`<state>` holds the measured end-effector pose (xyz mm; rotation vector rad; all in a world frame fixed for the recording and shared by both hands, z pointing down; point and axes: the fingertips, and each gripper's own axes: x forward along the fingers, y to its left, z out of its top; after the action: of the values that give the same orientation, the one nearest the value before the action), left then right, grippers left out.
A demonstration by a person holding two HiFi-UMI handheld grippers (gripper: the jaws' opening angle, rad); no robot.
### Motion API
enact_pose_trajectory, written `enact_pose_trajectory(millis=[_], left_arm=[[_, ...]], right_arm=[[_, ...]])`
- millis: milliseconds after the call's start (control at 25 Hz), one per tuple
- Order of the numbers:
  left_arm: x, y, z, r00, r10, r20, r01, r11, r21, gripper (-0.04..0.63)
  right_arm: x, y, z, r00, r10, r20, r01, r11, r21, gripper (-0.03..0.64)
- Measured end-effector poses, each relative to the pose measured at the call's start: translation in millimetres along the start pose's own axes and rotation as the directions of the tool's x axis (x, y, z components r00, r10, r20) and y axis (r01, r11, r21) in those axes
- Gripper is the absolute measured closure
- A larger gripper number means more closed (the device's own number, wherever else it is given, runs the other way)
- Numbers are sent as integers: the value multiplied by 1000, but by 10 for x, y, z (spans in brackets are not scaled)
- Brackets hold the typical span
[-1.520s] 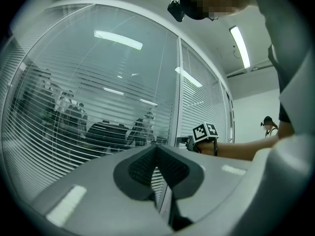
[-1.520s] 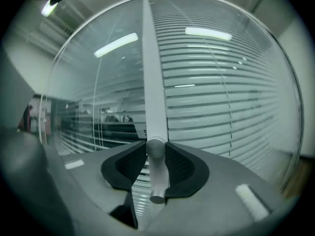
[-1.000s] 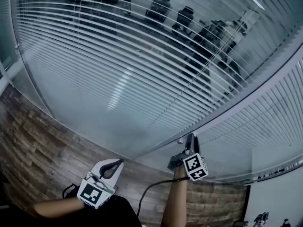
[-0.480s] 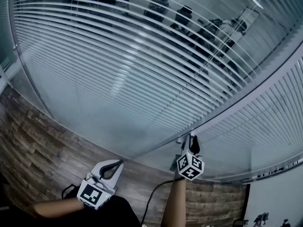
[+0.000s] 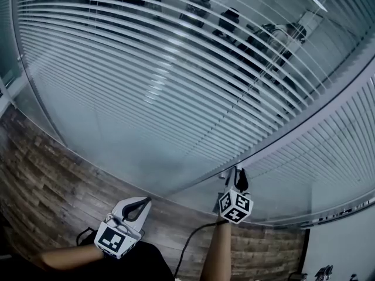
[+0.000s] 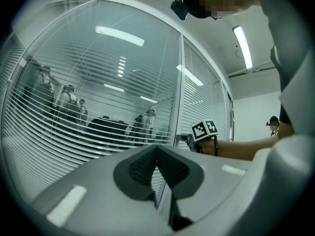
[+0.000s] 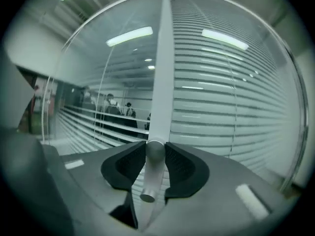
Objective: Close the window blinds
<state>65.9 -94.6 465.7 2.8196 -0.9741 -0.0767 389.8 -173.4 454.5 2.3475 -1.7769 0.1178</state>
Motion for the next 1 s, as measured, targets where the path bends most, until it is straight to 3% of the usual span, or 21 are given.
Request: enact_pose_trajectory(millis=[80,120,160,200,240,280,320,360,400,480,640,720,800,840,920,1000], left_arm=[[-1,-19,23,1000,-4,-3,4,1000,-2,594],[2,-36,31,1000,-9,0,9,1000,-1,594],[4,-57,37,1000,-14,4,14,1000,1,594],[5,-75,40,1000,-19,7,19,1000,4,594],[7,-87,36,1000,-22,8,21,1000,5,594],[11,-93,32,1000,-22,7,22,1000,4,594],[14,-93,30,1000,-22,5,22,1000,3,594],[13,-87,27,1000,-19,4,19,1000,2,594],[8,-79,23,1000,-16,3,16,1000,0,594],[0,-72,20,1000,-10,-2,10,1000,-5,594],[40,-48,21,1000,-6,-2,6,1000,-13,594],[45,-47,22,1000,-6,0,6,1000,-16,594],[34,-41,8,1000,-8,-3,8,1000,-19,594],[28,-34,-6,1000,-10,-5,10,1000,-20,594],[17,-24,-40,1000,-15,-7,15,1000,-20,594],[5,-31,-63,1000,-19,-11,19,1000,-18,594]], right_arm=[[-11,39,32,999,-27,-29,21,983,-182,489],[-19,54,35,999,-38,-37,29,973,-227,488],[-33,60,31,998,-40,-37,31,977,-213,486],[-53,48,18,999,-29,-30,25,992,-123,486],[-74,16,-2,1000,-8,-14,9,1000,30,476],[-91,-32,-22,1000,13,10,-14,979,204,453],[-102,-80,-30,999,27,38,-39,935,351,433],[-104,-116,-21,997,36,65,-61,893,445,421],[-101,-132,5,995,41,86,-78,868,490,425],[-80,-122,66,994,46,102,-91,863,497,469],[-29,-103,79,998,21,66,-45,923,382,489],[-24,-87,75,999,11,36,-19,971,237,489],[-16,-34,66,1000,-6,9,6,1000,31,489],[-10,5,59,1000,-19,-2,19,996,-86,489],[-4,88,63,999,-49,-17,42,957,-287,489],[-7,126,49,997,-68,-29,54,938,-343,488]])
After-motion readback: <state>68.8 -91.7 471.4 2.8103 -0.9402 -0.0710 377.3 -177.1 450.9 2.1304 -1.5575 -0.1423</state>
